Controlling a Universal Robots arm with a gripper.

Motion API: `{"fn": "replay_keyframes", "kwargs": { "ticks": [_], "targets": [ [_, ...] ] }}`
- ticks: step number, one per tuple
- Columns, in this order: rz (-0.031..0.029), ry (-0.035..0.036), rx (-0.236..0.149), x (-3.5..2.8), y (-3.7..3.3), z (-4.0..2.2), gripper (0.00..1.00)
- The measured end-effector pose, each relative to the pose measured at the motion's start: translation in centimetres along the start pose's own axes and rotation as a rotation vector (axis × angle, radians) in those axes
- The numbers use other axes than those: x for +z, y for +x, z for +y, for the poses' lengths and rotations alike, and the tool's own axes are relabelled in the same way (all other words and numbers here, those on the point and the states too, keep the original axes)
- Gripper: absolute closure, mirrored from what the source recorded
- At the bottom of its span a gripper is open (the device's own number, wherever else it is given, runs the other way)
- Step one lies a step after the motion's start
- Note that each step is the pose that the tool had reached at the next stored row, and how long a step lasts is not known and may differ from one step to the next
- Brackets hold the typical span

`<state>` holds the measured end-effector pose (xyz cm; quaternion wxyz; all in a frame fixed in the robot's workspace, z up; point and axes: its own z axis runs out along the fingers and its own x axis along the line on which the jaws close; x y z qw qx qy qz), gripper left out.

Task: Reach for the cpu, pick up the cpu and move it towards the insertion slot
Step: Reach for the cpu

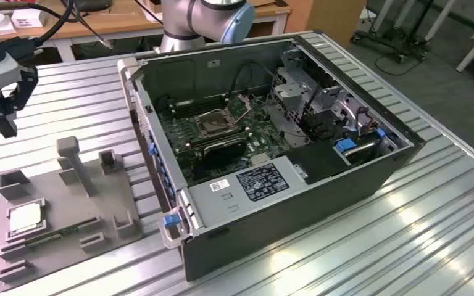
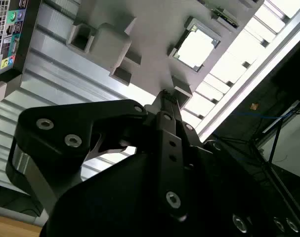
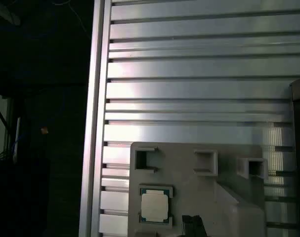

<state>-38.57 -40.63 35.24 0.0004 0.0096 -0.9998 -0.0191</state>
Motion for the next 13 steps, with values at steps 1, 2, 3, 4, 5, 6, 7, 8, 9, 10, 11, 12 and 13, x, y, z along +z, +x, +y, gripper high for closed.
{"fn": "replay_keyframes", "kwargs": {
  "ticks": [1, 2, 3, 4, 5, 6, 7, 8, 9, 10, 11, 12, 13],
  "targets": [
    [0.0, 0.0, 0.0, 0.0, 0.0, 0.0, 0.89],
    [0.0001, 0.0, 0.0, 0.0, 0.0, 0.0, 0.89],
    [0.0, 0.0, 0.0, 0.04, 0.01, -0.06, 0.89],
    [0.0, 0.0, 0.0, 0.05, 0.01, -0.06, 0.89],
    [0.0, 0.0, 0.0, 0.06, 0.03, -0.07, 0.89],
    [0.0, 0.0, 0.0, 0.07, 0.05, -0.08, 0.89],
    [0.0002, 0.0001, 0.0, 0.07, 0.09, -0.09, 0.89],
    [0.0001, 0.0001, 0.0, 0.09, 0.14, -0.09, 0.89],
    [-0.0001, 0.0, 0.0, 0.11, 0.17, -0.09, 0.89],
    [0.0, 0.0001, 0.0, 0.12, 0.2, -0.09, 0.89],
    [0.0, 0.0, 0.0, 0.12, 0.22, -0.09, 0.89],
    [0.0001, 0.0001, 0.0, 0.12, 0.24, -0.09, 0.89],
    [0.0001, 0.0, 0.0, 0.13, 0.27, -0.09, 0.89]
  ]
}}
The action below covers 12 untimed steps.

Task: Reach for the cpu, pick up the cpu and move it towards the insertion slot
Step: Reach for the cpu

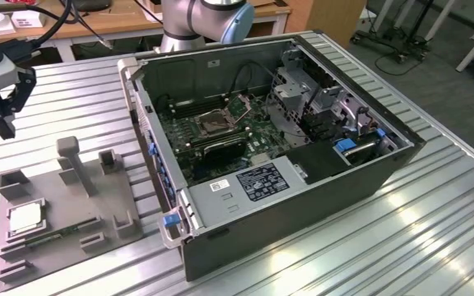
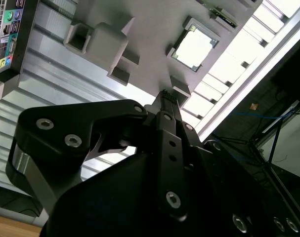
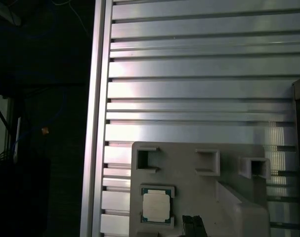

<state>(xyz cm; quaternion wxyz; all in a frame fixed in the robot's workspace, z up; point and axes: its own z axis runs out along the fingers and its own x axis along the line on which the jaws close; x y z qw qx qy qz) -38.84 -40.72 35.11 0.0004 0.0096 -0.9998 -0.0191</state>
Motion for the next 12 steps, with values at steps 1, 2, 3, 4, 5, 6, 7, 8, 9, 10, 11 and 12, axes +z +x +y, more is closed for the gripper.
{"fn": "replay_keyframes", "kwargs": {
  "ticks": [1, 2, 3, 4, 5, 6, 7, 8, 9, 10, 11, 12],
  "targets": [
    [0.0, 0.0, 0.0, 0.0, 0.02, 0.0, 0.89],
    [0.0, 0.0, 0.0, 0.01, 0.02, 0.0, 0.89],
    [0.0, 0.0001, 0.0, 0.02, 0.02, 0.0, 0.89],
    [0.0, 0.0, 0.0, 0.06, 0.02, 0.0, 0.89],
    [-0.0002, -0.0001, 0.0, 0.1, 0.03, 0.0, 0.89],
    [-0.0002, -0.0001, 0.0, 0.16, 0.04, -0.01, 0.89],
    [0.0, 0.0, 0.0, 0.2, 0.04, -0.01, 0.89],
    [0.0, 0.0, 0.0, 0.24, 0.05, -0.01, 0.89],
    [0.0002, 0.0001, 0.0, 0.25, 0.07, -0.01, 0.89],
    [0.0002, 0.0001, 0.0, 0.25, 0.07, -0.01, 0.89],
    [0.0001, 0.0001, 0.0, 0.26, 0.07, -0.01, 0.89],
    [0.0, 0.0, 0.0, 0.27, 0.07, -0.01, 0.89]
  ]
}}
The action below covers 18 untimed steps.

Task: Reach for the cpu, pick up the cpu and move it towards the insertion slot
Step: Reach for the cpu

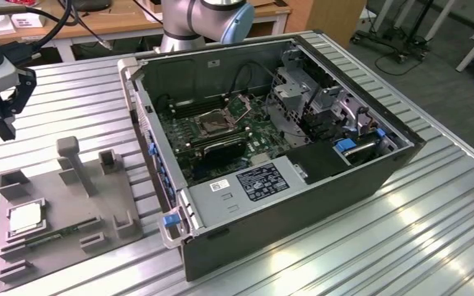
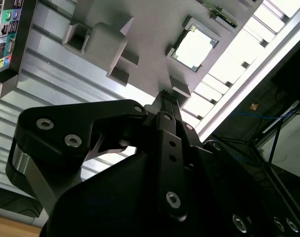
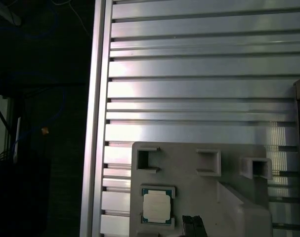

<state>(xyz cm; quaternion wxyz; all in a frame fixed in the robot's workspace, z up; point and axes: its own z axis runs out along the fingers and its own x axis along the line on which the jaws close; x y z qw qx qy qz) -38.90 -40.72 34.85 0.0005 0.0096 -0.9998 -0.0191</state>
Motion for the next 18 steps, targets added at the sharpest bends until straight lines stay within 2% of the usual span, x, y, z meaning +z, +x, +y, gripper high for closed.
{"fn": "replay_keyframes", "kwargs": {
  "ticks": [13, 18],
  "targets": [
    [-0.0002, 0.0, 0.0, 0.32, 0.01, -0.01, 0.89],
    [0.0, 0.0, 0.0, 0.43, 0.52, 0.0, 0.89]
  ]
}}
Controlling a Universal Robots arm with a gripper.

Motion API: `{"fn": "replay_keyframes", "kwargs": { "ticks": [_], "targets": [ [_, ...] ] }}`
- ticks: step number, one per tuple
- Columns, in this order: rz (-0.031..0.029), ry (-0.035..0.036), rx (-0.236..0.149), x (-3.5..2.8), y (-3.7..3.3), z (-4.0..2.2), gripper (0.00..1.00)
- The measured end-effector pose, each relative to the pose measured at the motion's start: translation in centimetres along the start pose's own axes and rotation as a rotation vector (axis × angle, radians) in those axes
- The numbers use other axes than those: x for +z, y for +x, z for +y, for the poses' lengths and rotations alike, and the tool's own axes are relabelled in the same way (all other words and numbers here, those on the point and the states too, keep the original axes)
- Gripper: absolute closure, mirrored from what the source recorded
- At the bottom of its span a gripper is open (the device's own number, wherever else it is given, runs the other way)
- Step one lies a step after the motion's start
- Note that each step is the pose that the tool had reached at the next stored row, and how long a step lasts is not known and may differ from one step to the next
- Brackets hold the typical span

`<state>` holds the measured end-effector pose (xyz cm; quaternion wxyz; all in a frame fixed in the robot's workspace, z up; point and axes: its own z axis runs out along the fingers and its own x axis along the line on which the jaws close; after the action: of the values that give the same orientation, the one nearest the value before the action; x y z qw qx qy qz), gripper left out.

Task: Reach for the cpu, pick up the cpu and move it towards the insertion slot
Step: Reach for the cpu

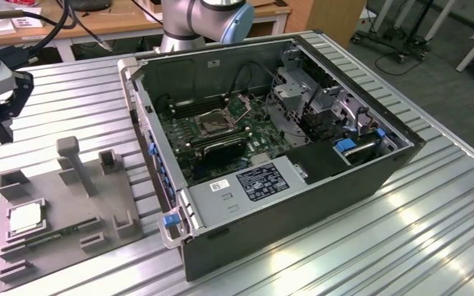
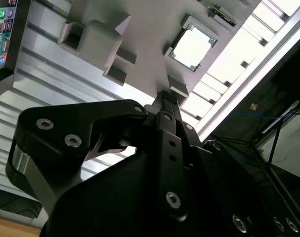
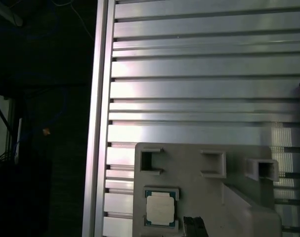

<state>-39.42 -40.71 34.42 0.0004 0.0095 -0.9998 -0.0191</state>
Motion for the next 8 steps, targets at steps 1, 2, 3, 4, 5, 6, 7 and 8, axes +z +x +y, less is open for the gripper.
{"fn": "replay_keyframes", "kwargs": {
  "ticks": [1, 2, 3, 4, 5, 6, 7, 8],
  "targets": [
    [0.0, 0.0, 0.0, 0.03, 0.14, 0.0, 0.89],
    [-0.0001, 0.0, 0.0, 0.06, 0.29, 0.0, 0.89],
    [-0.0001, 0.0, 0.0, 0.08, 0.46, 0.0, 0.89],
    [-0.0001, -0.0001, 0.0, 0.11, 0.61, 0.01, 0.89],
    [-0.0001, 0.0, 0.0, 0.13, 0.73, 0.01, 0.89],
    [0.0, 0.0, 0.0, 0.13, 0.79, 0.0, 0.89],
    [-0.0001, 0.0, 0.0, 0.13, 0.8, 0.01, 0.89],
    [-0.0001, 0.0, 0.0, 0.13, 0.8, 0.0, 0.89]
  ]
}}
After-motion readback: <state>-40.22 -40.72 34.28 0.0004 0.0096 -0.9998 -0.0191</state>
